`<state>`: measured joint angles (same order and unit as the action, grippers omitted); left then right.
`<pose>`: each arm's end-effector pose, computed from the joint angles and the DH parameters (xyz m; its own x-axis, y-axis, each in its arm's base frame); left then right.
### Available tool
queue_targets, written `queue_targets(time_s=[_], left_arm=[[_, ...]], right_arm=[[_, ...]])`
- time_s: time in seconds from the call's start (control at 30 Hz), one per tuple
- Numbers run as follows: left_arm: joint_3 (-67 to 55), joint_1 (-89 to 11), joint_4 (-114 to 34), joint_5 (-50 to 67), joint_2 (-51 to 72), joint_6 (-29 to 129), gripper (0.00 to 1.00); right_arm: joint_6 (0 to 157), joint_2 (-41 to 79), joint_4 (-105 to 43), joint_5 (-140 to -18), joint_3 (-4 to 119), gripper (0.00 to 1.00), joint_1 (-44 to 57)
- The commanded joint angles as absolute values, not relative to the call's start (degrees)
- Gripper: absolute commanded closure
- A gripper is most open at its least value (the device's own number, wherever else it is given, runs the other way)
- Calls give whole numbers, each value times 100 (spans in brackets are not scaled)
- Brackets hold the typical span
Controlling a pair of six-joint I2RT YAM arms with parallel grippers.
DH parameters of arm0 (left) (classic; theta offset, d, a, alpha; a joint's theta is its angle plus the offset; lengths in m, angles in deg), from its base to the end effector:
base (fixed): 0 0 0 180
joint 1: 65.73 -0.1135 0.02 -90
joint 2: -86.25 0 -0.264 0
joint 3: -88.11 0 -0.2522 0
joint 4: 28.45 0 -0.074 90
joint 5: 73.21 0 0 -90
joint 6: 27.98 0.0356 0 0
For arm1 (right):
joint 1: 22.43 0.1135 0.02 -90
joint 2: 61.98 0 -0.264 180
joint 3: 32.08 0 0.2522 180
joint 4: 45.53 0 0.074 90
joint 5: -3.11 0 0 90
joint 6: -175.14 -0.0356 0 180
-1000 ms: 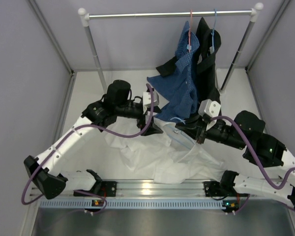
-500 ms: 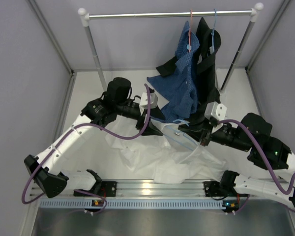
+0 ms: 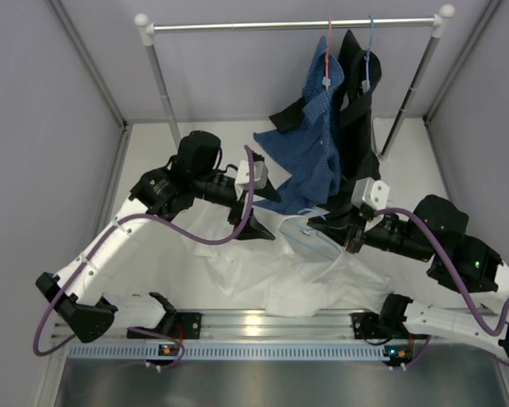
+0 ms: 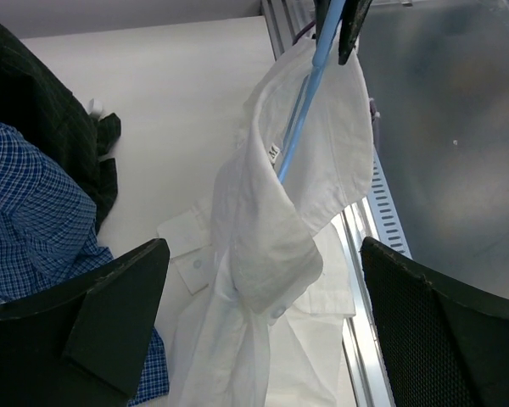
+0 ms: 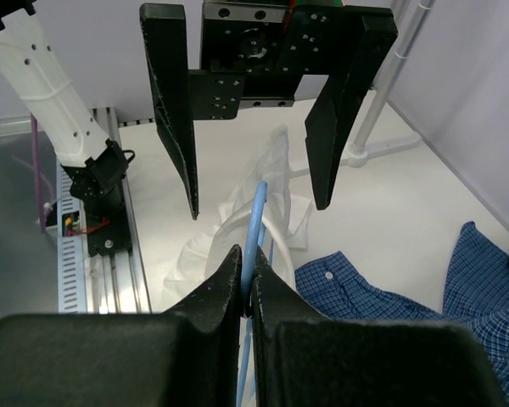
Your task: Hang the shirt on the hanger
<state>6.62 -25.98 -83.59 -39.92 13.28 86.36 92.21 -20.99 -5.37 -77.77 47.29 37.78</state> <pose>0.1744 -0.1837 0.4285 0.0290 0.2702 -0.9624 0.9854 -0.1691 -0.0178 0.0585 0.1135 0.4399 0.0998 -0.0702 -0.9925 -0.9304 0.3470 -0.1181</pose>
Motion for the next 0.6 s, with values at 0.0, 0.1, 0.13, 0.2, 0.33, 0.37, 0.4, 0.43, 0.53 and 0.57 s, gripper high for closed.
queue_targets(time_s=[0.0,0.1,0.13,0.2,0.33,0.37,0.4,0.43,0.53,0.57], left_arm=[[809,-2609,-8659,-3745,1356,9032,2],[765,-2591,-8668,-3691,1286,9243,9],[774,-2591,-8668,-3560,1260,9322,13],[782,-2583,-8668,-3419,1250,9366,16],[800,-2583,-8677,-3549,1268,9463,19],[817,-2583,-8668,-3602,1251,9446,20],[809,-2583,-8677,-3664,1224,9437,22],[817,-2583,-8668,-3717,1198,9411,23],[809,-2583,-8677,-3919,1093,9314,27],[791,-2574,-8668,-4015,1057,9296,29]], right_arm=[[9279,-2129,-610,-7547,4971,100,3769],[9279,-2103,-575,-7477,5015,100,3778],[9279,-2094,-540,-7442,5033,100,3769],[9287,-2085,-496,-7415,5059,100,3769],[9287,-2050,-452,-7301,5050,100,3769],[9279,-2041,-443,-7240,5050,100,3769],[9261,-2015,-460,-7213,5050,100,3769],[9261,-2006,-469,-7169,5050,100,3769],[9252,-1927,-478,-7142,5103,100,3769],[9243,-1909,-513,-7142,5121,100,3769]])
